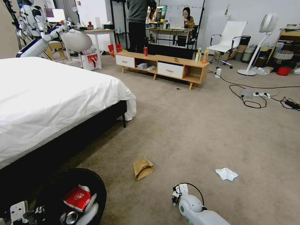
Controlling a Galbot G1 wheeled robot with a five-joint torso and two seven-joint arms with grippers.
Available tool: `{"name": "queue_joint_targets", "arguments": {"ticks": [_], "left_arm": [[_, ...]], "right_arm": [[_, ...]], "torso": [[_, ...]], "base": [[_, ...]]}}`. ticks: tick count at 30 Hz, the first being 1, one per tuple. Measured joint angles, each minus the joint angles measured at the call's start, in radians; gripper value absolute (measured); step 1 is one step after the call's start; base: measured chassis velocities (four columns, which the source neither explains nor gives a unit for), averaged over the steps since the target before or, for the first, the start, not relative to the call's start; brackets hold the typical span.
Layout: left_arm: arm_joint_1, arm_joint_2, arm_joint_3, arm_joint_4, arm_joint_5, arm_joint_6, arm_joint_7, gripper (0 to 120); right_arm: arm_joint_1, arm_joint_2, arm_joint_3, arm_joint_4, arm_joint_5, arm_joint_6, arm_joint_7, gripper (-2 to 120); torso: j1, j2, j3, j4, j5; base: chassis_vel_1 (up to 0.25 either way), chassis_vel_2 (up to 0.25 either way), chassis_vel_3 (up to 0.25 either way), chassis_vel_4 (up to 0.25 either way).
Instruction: Pick up the trash bin and place the garbage on the floor into it.
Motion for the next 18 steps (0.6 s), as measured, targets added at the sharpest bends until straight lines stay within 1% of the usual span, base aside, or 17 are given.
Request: {"name": "queue_joint_targets", "arguments": {"ticks": [1,2,3,4,5,6,7,8,9,10,13,16,18], "left_arm": [[0.000,0.000,0.000,0.000,0.000,0.000,0.000,3],[-0.001,0.000,0.003,0.000,0.002,0.000,0.000,3],[-0.001,0.000,0.005,0.000,0.003,0.000,0.000,3],[-0.001,0.000,0.005,0.000,0.003,0.000,0.000,3],[-0.002,0.000,0.005,0.000,0.004,0.000,0.000,3],[-0.002,0.000,0.005,0.000,0.005,0.000,0.000,3],[-0.002,0.000,0.005,0.000,0.005,0.000,0.000,3],[-0.003,0.001,0.006,0.000,0.005,0.000,0.000,3],[-0.005,0.001,0.008,0.000,0.005,0.001,0.000,3],[-0.005,0.001,0.008,0.000,0.005,0.001,0.000,3],[-0.010,0.003,0.017,-0.004,0.001,0.006,-0.002,3],[-0.011,0.005,0.018,-0.006,-0.006,0.009,-0.005,3],[-0.017,0.012,0.022,-0.008,-0.026,0.016,-0.012,3]], "right_arm": [[0.000,0.000,0.000,0.000,0.000,0.000,0.000,19],[-0.001,0.000,0.000,-0.007,-0.005,0.005,-0.003,11],[-0.003,-0.001,0.001,-0.009,-0.008,0.010,-0.003,7],[-0.003,-0.001,0.001,-0.009,-0.008,0.010,-0.003,7],[-0.012,-0.016,0.002,0.004,-0.009,0.012,-0.003,1],[-0.020,-0.032,0.003,0.023,-0.006,0.011,0.002,0],[-0.020,-0.032,0.003,0.023,-0.006,0.011,0.002,0],[-0.030,-0.052,0.003,0.051,0.002,0.008,0.007,0],[-0.036,-0.070,0.003,0.079,0.009,0.007,0.012,0],[-0.036,-0.070,0.003,0.079,0.009,0.007,0.012,0],[-0.041,-0.103,0.003,0.135,0.030,0.018,0.020,0],[-0.042,-0.117,0.003,0.154,0.038,0.029,0.020,0],[-0.046,-0.154,0.005,0.208,0.056,0.053,0.018,0]], "torso": [[0.000,0.000,0.000,0.0000,0.0000],[0.000,0.000,0.000,-0.0001,-0.0002],[0.000,0.000,0.000,-0.0001,-0.0001],[0.000,0.000,0.000,-0.0001,-0.0001],[0.000,0.000,0.000,-0.0001,0.0001],[0.000,0.000,0.000,-0.0007,-0.0007],[0.000,0.000,0.000,-0.0007,-0.0007],[0.000,0.000,0.000,-0.0015,-0.0010],[0.000,0.000,0.000,-0.0017,-0.0007],[0.000,0.000,0.000,-0.0017,-0.0007],[0.000,0.000,0.000,-0.0002,-0.0001],[0.000,0.000,0.000,0.0000,-0.0003],[0.000,0.000,0.000,-0.0005,-0.0003]], "base": [[0.000,0.000,0.000,0.000],[0.000,0.000,0.000,0.000],[0.000,0.000,0.000,0.000],[0.000,0.000,0.000,0.000],[0.000,0.000,0.000,0.000],[0.000,0.000,0.000,0.000],[0.000,0.000,0.000,0.000],[0.000,0.000,0.000,0.000],[0.000,0.000,0.000,0.000],[0.000,0.000,0.000,0.000],[0.000,0.000,0.000,0.000],[0.000,0.000,0.000,0.000],[0.000,0.000,0.000,0.000]]}}
